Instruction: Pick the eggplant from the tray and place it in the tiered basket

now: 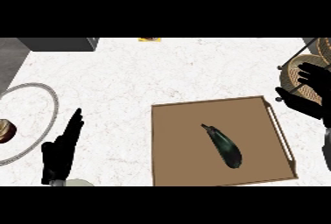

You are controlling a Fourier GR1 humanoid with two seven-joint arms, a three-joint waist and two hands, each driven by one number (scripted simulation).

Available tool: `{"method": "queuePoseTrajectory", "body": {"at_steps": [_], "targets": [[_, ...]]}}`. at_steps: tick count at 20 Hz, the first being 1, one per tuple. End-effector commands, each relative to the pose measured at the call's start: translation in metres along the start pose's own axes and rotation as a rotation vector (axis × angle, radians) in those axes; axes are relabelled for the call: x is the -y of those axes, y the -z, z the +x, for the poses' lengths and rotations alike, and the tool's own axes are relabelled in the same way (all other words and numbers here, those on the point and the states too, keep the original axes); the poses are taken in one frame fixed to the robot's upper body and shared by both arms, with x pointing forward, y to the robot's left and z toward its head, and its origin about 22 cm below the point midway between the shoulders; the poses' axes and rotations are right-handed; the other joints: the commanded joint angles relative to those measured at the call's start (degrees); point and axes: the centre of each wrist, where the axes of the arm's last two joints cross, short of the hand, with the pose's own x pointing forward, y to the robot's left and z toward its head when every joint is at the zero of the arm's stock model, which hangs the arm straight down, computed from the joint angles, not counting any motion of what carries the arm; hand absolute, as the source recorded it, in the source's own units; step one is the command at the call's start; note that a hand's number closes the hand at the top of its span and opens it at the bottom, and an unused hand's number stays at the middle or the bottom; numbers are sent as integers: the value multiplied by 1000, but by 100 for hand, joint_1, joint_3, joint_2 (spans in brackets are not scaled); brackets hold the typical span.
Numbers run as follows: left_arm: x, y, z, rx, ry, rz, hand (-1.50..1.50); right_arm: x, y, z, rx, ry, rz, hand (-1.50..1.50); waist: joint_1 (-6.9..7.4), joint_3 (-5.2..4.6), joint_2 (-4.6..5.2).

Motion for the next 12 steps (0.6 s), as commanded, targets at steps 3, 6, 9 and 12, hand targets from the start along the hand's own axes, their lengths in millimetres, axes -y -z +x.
{"method": "queuePoseTrajectory", "body": {"at_steps": [3,6,9,12], "targets": [[34,6,-9,-62,-14,10,0,-36,-31,10,23,106,-28,-150,-8,-18,-23],[20,-2,-21,-68,-15,-3,0,5,-38,50,-23,-15,87,-150,-41,-24,-37],[22,-11,-29,-95,-21,8,0,-10,-39,58,-168,-242,267,-150,-10,-52,-49],[15,-11,-24,-93,-14,-13,0,-16,-46,73,-237,-427,408,-150,39,-55,-52]]}}
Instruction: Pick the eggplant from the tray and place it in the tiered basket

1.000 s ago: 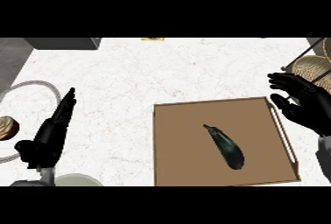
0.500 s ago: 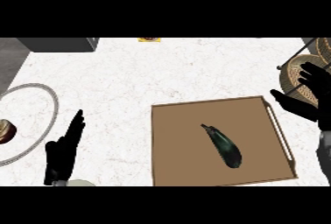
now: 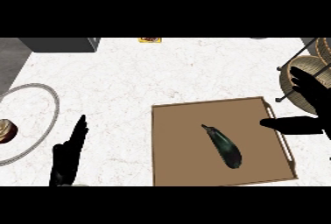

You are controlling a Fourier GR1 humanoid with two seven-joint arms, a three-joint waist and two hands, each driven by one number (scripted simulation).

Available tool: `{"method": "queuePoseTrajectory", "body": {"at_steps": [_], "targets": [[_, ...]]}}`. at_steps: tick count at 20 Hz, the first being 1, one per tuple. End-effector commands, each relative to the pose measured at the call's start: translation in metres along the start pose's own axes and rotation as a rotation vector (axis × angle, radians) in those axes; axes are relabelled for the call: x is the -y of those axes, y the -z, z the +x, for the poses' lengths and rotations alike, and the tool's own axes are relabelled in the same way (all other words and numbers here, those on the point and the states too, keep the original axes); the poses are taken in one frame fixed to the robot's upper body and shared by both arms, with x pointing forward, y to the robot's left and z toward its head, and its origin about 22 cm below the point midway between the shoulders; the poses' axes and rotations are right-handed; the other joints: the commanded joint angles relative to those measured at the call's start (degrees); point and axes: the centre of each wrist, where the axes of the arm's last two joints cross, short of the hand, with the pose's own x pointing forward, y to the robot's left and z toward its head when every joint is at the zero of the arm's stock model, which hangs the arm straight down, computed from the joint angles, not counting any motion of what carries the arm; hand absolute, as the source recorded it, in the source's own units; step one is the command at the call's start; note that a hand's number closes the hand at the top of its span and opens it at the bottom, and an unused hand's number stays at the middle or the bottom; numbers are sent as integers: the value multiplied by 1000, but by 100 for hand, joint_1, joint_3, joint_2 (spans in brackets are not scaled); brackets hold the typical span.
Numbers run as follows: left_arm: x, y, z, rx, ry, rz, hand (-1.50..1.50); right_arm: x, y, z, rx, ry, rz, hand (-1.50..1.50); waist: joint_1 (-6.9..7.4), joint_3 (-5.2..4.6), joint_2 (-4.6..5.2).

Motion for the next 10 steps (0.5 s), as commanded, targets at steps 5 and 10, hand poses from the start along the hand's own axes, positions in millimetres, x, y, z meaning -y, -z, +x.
{"method": "queuePoseTrajectory", "body": {"at_steps": [5,10], "targets": [[5,0,1,0,-18,-13,0,-20,-26,58,-153,-508,195,-150,109,-47,22],[7,2,-3,5,-12,-22,0,-57,-26,82,-210,-658,134,-150,143,-33,51]]}}
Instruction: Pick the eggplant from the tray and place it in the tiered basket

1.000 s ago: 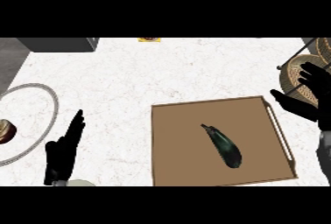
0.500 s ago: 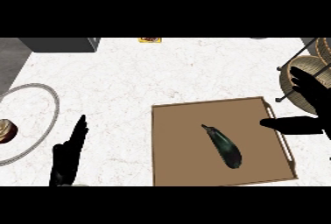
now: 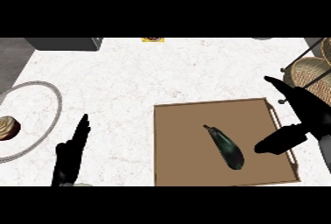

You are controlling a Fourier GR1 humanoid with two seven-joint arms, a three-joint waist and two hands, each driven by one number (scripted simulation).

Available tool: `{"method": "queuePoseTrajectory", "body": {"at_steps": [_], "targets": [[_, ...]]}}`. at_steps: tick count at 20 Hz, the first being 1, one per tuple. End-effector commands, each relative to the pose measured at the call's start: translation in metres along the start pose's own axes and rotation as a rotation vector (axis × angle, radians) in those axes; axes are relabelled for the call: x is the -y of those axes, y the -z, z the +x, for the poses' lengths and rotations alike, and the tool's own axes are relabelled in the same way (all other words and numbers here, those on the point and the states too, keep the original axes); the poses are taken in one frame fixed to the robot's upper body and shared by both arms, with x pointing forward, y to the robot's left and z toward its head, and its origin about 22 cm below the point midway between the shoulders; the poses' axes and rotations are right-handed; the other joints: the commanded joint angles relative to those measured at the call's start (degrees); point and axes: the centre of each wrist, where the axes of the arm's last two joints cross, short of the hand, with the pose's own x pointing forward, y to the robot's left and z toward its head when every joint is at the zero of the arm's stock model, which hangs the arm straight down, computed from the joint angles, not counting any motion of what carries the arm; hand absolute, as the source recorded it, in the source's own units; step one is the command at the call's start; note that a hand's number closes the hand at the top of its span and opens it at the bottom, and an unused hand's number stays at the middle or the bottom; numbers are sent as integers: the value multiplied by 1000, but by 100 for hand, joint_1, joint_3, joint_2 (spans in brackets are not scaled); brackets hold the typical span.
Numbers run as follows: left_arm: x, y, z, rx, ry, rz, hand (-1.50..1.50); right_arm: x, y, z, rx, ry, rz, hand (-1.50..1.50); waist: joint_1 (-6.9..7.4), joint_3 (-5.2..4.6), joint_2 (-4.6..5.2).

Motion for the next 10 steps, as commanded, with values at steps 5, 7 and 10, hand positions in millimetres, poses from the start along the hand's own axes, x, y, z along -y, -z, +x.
{"method": "queuePoseTrajectory", "body": {"at_steps": [5,7,10], "targets": [[24,6,2,-10,-40,0,0,-45,-8,34,-106,-153,-19,-150,-88,-24,14],[5,9,-7,-10,-27,25,0,-48,-4,47,-113,-170,-16,-150,-64,-25,19],[13,10,-3,-25,-31,-8,0,-75,7,45,-119,-246,-7,-150,-76,-23,25]]}}
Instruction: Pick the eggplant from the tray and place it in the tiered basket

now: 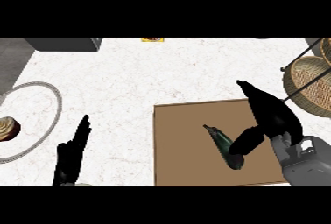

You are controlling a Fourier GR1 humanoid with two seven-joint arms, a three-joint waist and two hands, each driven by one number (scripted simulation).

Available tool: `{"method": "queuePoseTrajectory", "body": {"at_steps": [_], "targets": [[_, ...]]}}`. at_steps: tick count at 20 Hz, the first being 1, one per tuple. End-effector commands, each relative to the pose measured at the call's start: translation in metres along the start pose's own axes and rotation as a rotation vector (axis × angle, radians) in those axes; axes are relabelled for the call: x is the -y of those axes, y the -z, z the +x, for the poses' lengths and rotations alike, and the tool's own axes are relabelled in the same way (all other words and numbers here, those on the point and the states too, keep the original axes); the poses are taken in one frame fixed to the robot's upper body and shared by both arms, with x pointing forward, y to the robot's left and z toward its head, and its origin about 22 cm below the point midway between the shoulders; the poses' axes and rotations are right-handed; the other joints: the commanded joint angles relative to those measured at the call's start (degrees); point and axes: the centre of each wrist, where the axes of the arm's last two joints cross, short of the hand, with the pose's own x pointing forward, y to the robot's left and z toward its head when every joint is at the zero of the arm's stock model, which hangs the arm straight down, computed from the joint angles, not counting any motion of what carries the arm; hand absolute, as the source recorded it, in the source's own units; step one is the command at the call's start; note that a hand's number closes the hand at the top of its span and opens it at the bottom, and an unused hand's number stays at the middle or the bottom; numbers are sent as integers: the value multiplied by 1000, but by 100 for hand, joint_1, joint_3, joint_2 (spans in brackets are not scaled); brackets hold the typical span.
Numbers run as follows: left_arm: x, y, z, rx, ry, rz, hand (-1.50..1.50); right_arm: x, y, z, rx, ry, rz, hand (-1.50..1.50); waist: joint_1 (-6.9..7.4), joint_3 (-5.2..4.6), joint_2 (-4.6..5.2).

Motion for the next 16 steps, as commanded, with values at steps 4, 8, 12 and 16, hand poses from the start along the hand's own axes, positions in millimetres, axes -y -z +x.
{"method": "queuePoseTrajectory", "body": {"at_steps": [4,8,12,16], "targets": [[-6,3,-1,-3,-24,9,0,-42,9,7,-176,-226,60,-150,-28,-53,17],[4,-3,-6,3,-18,7,0,-31,22,10,-231,-242,103,-150,-19,-52,19],[10,5,-5,-8,-24,-10,0,-50,16,28,-219,-220,146,-150,-54,-52,17],[2,3,-5,3,-18,14,0,-74,20,43,-201,-212,166,-150,-31,-49,17]]}}
